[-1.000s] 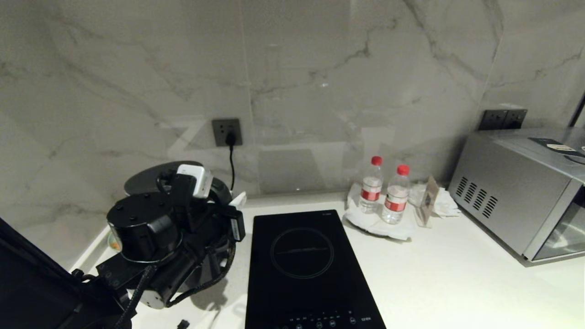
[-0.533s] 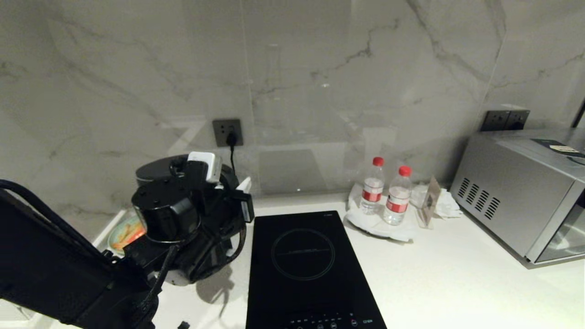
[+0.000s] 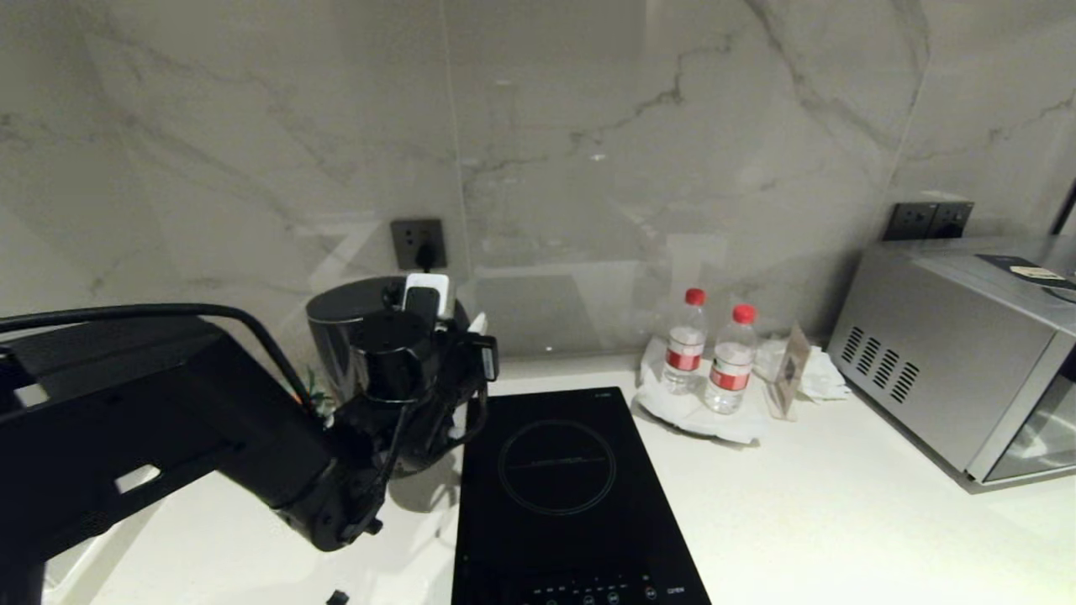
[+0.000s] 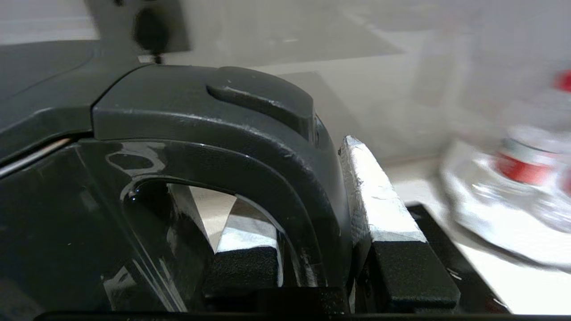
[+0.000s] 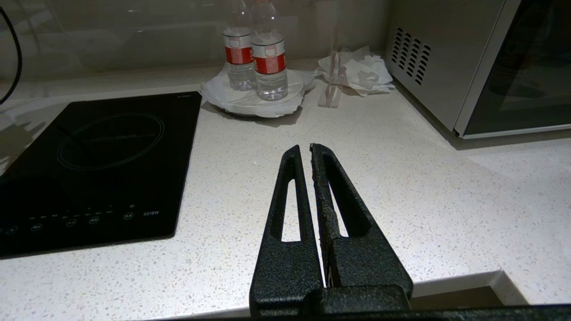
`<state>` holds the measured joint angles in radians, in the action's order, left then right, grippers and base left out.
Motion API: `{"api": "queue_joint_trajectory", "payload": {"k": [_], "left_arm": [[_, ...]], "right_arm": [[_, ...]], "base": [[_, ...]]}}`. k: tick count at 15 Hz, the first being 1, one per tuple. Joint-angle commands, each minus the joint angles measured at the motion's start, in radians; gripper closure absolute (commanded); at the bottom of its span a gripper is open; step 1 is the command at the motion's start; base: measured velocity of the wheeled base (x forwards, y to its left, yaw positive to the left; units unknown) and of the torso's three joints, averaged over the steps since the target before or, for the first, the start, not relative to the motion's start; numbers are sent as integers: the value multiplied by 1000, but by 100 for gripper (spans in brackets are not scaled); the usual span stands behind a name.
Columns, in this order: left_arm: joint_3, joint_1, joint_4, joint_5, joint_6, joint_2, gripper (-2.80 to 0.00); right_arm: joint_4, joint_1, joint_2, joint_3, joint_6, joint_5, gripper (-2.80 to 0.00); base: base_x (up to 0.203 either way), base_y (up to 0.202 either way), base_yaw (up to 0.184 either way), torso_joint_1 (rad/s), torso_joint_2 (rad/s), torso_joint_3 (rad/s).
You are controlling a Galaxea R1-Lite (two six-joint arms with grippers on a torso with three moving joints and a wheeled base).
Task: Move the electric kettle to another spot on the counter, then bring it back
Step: Place it on the power base
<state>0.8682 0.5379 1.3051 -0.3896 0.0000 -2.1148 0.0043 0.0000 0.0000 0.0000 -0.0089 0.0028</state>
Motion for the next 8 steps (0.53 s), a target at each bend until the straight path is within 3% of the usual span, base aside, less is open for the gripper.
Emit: {"api": "queue_joint_trajectory", "payload": {"k": [1,8], "left_arm": [[59,-36,8,-2,9,-95,0],[171,-127,7,3,37,-214,0]], "right_arm": [[0,0,0,0,0,0,0],[0,0,0,0,0,0,0]], "base": [[0,0,0,0,0,0],[0,0,0,0,0,0]]}}
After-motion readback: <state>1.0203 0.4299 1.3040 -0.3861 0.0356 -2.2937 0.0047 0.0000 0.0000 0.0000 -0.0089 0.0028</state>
